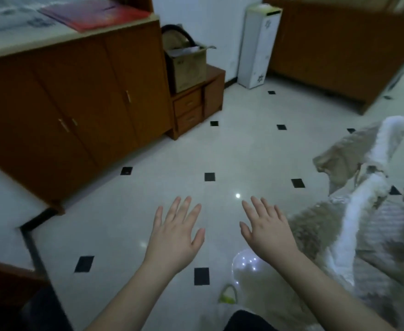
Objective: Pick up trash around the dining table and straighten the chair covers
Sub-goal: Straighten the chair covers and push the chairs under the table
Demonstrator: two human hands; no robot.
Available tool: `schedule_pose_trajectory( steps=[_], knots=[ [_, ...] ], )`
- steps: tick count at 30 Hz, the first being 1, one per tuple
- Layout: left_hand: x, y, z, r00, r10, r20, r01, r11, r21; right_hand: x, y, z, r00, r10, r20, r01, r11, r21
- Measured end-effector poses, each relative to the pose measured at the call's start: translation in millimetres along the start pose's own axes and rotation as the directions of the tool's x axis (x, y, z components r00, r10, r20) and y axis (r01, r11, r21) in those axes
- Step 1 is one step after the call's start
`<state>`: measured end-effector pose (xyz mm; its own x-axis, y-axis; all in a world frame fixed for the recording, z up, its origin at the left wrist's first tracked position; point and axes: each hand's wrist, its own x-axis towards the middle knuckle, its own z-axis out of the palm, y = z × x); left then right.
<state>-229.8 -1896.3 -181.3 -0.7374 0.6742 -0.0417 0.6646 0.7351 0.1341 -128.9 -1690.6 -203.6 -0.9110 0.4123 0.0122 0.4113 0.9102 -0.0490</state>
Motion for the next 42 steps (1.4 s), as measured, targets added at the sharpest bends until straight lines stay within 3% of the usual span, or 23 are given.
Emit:
schedule_pose_trajectory(
  steps=[6, 13, 20, 29, 35, 42],
  knots=[
    [150.0, 15.8, -2.4, 0.985, 0.172, 0.024, -0.173, 0.983, 0.059, 97.3, 49.4, 5.5, 0.984, 0.17, -0.048, -0.168, 0.985, 0.033],
    [313.4, 41.6, -12.9, 0.955, 0.29, 0.058, -0.293, 0.954, 0.063, 209.7, 125.3, -15.9, 0.964, 0.258, -0.069, -0.254, 0.965, 0.064],
    [463.2, 30.5, -35.4, 0.952, 0.27, 0.143, -0.253, 0.959, -0.128, 318.1, 164.8, -25.5, 0.926, 0.365, -0.093, -0.358, 0.93, 0.084],
    [646.5, 32.5, -24.7, 0.909, 0.413, 0.061, -0.411, 0.911, -0.039, 479.2, 211.7, -24.8, 0.867, 0.476, -0.149, -0.465, 0.879, 0.108],
    [744.9, 101.0, -22.5, 0.734, 0.674, 0.082, -0.671, 0.739, -0.063, 521.1, 266.6, -39.4, 0.765, 0.614, -0.196, -0.604, 0.789, 0.113],
    [864.7, 225.0, -9.8, 0.527, 0.835, 0.155, -0.845, 0.534, -0.003, 531.3, 369.5, -26.8, 0.613, 0.773, -0.161, -0.762, 0.633, 0.136]
  ],
)
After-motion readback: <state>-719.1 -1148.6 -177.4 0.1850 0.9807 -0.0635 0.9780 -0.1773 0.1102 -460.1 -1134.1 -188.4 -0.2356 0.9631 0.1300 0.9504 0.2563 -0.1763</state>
